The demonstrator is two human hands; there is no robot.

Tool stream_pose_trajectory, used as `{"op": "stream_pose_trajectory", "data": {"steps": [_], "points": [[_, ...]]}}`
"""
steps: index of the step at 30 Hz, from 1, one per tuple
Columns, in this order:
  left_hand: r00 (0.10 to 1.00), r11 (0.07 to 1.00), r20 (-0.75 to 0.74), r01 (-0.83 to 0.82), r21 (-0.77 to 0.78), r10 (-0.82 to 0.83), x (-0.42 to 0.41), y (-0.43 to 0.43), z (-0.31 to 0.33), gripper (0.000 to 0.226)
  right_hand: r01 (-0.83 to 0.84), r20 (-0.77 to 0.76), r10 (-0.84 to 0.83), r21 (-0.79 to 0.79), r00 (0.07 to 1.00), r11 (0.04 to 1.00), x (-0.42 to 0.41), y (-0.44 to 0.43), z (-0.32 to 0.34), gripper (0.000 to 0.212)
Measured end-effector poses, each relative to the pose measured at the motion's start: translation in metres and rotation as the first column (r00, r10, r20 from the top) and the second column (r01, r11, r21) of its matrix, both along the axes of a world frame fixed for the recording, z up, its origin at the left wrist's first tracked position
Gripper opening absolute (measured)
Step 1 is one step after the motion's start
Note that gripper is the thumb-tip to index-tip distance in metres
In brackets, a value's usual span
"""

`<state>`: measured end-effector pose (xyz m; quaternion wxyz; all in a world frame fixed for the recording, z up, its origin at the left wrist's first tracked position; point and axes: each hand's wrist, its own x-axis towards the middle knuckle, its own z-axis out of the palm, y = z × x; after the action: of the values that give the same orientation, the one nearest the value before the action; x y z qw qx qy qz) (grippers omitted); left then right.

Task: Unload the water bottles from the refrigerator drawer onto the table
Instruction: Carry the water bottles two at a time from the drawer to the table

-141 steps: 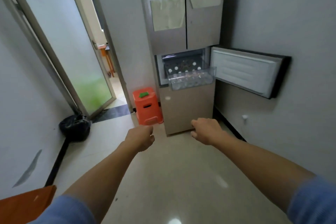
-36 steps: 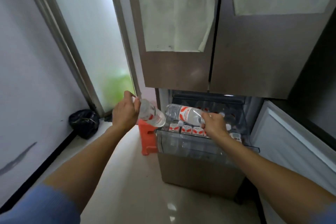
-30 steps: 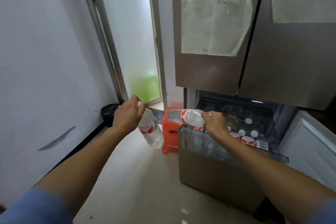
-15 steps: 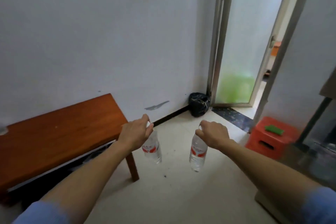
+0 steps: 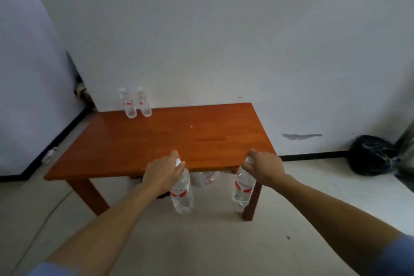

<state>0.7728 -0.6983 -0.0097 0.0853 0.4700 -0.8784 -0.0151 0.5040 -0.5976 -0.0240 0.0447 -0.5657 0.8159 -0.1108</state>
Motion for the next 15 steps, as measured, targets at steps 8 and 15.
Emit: {"op": "stream_pose_trajectory", "data": {"steps": [8, 15], "points": [[0.974, 0.969, 0.030, -0.227, 0.094, 0.226, 0.069, -0.144, -0.028, 0.026, -0.285, -0.010, 0.287, 0.074, 0.958, 0.956, 0.047, -0.211, -0.029, 0.035], [0.920, 0.915, -0.046, -0.382, 0.129, 0.390, 0.116, -0.256, -0.027, 0.026, -0.440, 0.022, 0.440, 0.089, 0.898, 0.893, 0.093, -0.368, -0.031, 0.038]]}}
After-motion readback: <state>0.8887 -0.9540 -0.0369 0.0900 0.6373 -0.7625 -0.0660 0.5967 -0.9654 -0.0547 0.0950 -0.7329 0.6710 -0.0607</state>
